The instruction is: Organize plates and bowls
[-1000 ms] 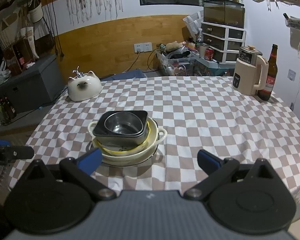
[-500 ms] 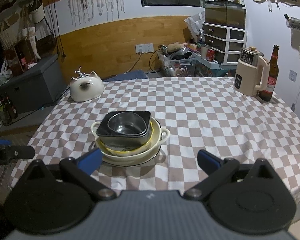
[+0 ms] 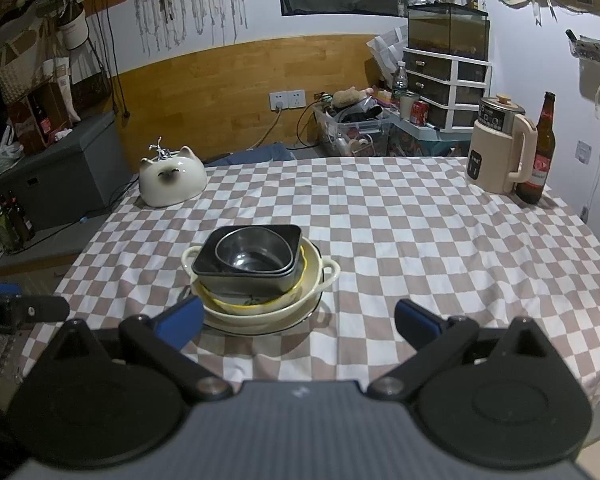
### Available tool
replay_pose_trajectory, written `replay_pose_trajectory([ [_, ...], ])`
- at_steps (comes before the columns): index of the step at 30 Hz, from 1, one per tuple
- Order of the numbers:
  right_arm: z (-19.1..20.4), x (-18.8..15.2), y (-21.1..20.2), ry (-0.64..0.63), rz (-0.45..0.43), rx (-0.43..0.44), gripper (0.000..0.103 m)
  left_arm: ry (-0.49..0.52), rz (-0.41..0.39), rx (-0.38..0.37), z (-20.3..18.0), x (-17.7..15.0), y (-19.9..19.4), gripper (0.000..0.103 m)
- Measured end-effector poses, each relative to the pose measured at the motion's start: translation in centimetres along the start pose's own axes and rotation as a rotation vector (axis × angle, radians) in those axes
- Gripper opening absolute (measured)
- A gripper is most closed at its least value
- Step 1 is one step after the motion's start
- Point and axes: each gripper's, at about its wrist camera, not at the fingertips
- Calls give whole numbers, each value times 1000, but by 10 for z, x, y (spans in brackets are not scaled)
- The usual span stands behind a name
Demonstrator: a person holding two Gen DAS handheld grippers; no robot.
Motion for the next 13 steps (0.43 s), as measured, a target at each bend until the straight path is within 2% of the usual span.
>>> replay_pose_trajectory([
  [13, -1, 0, 0, -2, -1, 1, 102, 1, 0, 5, -1, -1, 0, 103],
])
Point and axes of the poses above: each gripper's, at about its wrist camera, not at the fingertips, and y roughly the way its jaws point, z to its left, x to its top, and after that the axes turned 13 degrees about z, right-handed
